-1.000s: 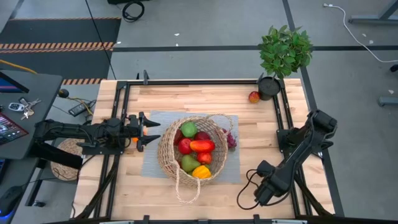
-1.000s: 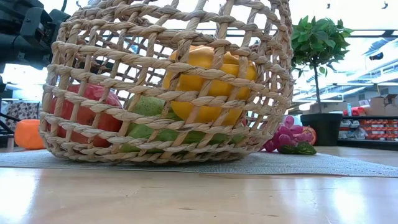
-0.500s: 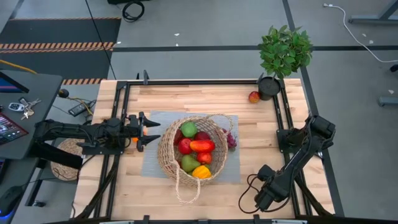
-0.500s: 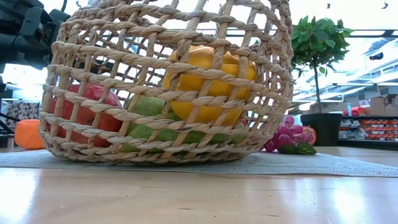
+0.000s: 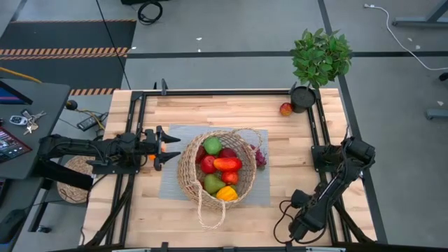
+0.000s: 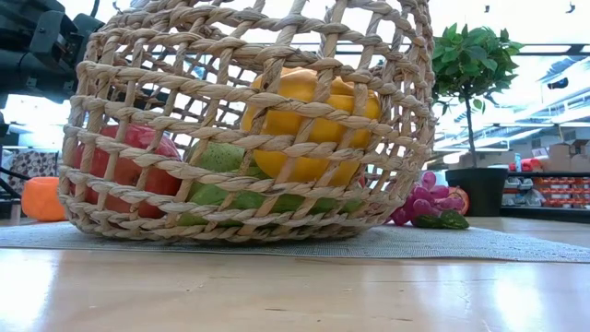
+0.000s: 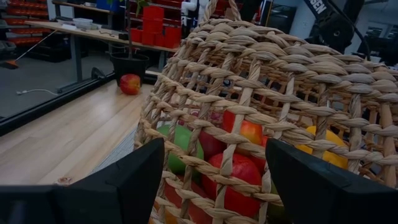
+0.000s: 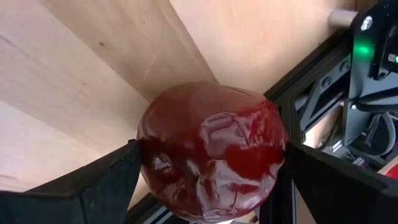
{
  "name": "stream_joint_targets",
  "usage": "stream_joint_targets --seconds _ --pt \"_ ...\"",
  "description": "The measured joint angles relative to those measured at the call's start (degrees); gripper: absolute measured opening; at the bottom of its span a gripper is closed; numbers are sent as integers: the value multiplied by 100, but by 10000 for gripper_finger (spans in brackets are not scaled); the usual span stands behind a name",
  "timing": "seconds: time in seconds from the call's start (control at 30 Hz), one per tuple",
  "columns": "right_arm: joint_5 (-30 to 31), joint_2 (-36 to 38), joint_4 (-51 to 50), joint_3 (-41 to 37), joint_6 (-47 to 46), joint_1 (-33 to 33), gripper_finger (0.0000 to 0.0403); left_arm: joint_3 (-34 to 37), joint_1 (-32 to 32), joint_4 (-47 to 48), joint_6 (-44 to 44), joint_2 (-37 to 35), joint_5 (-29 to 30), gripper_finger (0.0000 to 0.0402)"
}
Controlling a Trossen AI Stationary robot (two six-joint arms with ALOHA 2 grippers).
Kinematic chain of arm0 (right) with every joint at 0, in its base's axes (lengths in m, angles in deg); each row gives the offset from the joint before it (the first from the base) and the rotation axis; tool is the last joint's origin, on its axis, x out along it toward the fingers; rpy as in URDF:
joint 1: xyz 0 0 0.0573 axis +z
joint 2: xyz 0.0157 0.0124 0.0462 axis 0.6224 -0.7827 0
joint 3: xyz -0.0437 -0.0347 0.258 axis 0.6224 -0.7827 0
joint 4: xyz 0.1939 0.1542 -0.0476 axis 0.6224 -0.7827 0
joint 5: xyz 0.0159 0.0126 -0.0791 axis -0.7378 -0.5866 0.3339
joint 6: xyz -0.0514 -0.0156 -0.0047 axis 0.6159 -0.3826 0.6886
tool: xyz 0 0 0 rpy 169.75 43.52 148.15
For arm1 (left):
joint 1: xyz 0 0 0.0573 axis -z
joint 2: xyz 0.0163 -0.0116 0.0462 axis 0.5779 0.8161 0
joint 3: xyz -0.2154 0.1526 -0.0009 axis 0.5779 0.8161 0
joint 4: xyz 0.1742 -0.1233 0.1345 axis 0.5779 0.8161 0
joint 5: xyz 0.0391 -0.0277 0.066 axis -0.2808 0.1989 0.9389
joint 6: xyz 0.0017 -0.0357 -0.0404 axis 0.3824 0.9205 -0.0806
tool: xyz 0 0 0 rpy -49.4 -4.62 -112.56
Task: Build produce basket
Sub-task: Put the apple into the basket
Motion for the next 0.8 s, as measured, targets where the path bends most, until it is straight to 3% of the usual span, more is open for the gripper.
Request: stream_joint_targets --seconds 0.17,0.63,0.8 --pt "17 -39 56 -30 275 -6 393 2 -2 -3 -2 -1 1 286" --pt "292 -44 23 29 456 1 331 1 -2 0 -1 -1 0 286" --pt "997 -33 -105 232 546 -1 328 1 0 0 -4 0 0 286"
